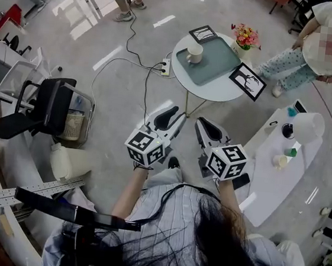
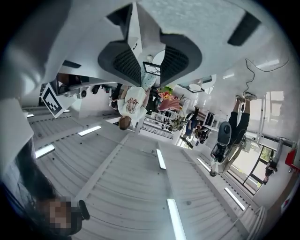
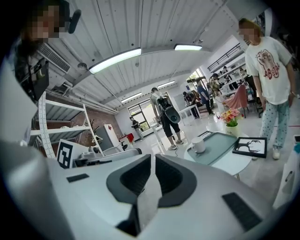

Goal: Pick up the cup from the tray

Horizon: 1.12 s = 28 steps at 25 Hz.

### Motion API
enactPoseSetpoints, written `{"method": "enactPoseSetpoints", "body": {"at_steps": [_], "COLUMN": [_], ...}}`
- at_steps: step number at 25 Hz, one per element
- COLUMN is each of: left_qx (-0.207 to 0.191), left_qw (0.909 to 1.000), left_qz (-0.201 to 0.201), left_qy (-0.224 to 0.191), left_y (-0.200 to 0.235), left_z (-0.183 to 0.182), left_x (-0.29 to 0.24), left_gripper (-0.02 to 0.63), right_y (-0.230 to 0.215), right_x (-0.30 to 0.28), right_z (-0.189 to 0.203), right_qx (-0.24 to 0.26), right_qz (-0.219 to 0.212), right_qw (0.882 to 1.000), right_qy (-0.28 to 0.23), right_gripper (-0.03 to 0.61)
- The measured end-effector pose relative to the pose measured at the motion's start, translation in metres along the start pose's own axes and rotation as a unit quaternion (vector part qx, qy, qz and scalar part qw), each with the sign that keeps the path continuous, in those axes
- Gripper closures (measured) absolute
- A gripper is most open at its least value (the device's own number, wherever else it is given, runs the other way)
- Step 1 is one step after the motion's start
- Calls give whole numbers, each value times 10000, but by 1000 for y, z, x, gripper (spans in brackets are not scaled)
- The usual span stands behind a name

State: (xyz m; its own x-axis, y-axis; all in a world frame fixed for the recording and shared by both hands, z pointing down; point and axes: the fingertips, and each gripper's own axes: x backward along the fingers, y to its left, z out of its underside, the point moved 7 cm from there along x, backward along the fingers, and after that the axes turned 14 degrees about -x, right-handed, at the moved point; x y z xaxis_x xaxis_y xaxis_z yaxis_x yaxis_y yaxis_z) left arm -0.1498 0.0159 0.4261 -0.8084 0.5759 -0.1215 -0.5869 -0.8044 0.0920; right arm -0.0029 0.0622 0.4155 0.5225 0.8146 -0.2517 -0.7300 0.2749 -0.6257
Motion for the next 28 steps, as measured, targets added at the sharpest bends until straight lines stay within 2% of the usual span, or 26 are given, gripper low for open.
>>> {"method": "enactPoseSetpoints", "body": {"at_steps": [7,13,21,28], "left_qx": [83,269,302,212], "left_qw": [9999,9996,9995,9992], "left_qz": [61,73,-57,-210], "left_qy": [52,77,107,248], "left_y": [27,32,50,74], "left_z": [5,12,13,12], "left_x": [-4,-7,-25,-62], "left_gripper": [500,500,500,476], "right_y": [2,2,-18,-54], "right_x": [-24,-28,-52,-82], "right_z": [-1,-1,-14,-48], "right_qx": [-52,-115,-91,-107], "right_qz": [109,64,77,83], "right_qw": [9999,9998,9995,9995], "right_qy": [68,131,288,303], "right_gripper": [534,534,534,534]}}
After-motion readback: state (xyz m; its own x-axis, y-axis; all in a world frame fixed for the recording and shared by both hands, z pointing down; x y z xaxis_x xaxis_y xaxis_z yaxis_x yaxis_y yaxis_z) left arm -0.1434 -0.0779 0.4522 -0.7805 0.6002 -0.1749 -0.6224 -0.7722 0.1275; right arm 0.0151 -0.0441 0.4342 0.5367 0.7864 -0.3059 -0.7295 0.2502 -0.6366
